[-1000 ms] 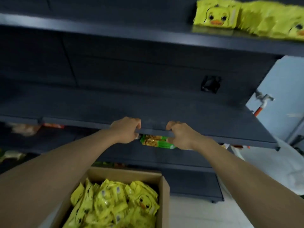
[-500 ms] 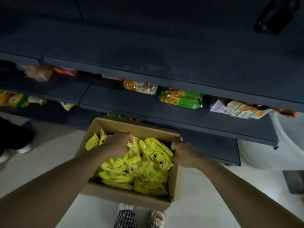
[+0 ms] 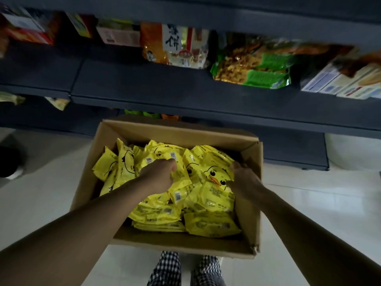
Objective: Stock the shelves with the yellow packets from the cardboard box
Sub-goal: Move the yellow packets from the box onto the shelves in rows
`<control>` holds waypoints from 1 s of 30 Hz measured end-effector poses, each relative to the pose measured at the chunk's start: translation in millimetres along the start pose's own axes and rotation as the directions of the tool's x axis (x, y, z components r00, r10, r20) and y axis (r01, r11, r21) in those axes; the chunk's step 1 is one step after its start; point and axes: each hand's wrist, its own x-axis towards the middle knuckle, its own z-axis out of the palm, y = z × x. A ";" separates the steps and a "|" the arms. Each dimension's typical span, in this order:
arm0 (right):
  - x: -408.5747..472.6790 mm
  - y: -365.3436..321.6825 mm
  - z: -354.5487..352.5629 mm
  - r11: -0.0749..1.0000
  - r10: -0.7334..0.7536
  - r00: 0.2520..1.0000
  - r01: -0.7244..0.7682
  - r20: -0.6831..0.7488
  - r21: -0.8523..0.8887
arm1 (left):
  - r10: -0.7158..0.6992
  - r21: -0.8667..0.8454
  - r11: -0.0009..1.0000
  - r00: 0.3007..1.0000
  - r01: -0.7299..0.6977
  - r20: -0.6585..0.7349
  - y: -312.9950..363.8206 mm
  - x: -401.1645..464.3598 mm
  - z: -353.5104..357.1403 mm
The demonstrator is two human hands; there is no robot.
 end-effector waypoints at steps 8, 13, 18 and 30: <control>52.2 6.4 62.7 0.973 0.211 0.974 -0.217 0.081 0.081 | 0.016 0.010 1.000 1.000 -0.016 0.004 -19.6 49.5 25.5; 60.5 5.9 85.8 0.962 0.242 0.959 -0.218 -0.148 0.163 | 0.051 0.019 0.999 0.999 -0.051 0.000 -16.2 68.1 30.4; 57.3 4.0 87.3 0.929 0.256 0.905 -0.133 -0.339 0.345 | 0.086 0.028 0.996 0.996 -0.085 -0.020 -3.3 79.5 27.2; -27.2 -7.7 -23.5 0.976 0.132 0.790 0.000 -0.598 0.216 | 0.260 0.218 0.947 0.962 -0.237 -0.083 53.8 76.6 11.0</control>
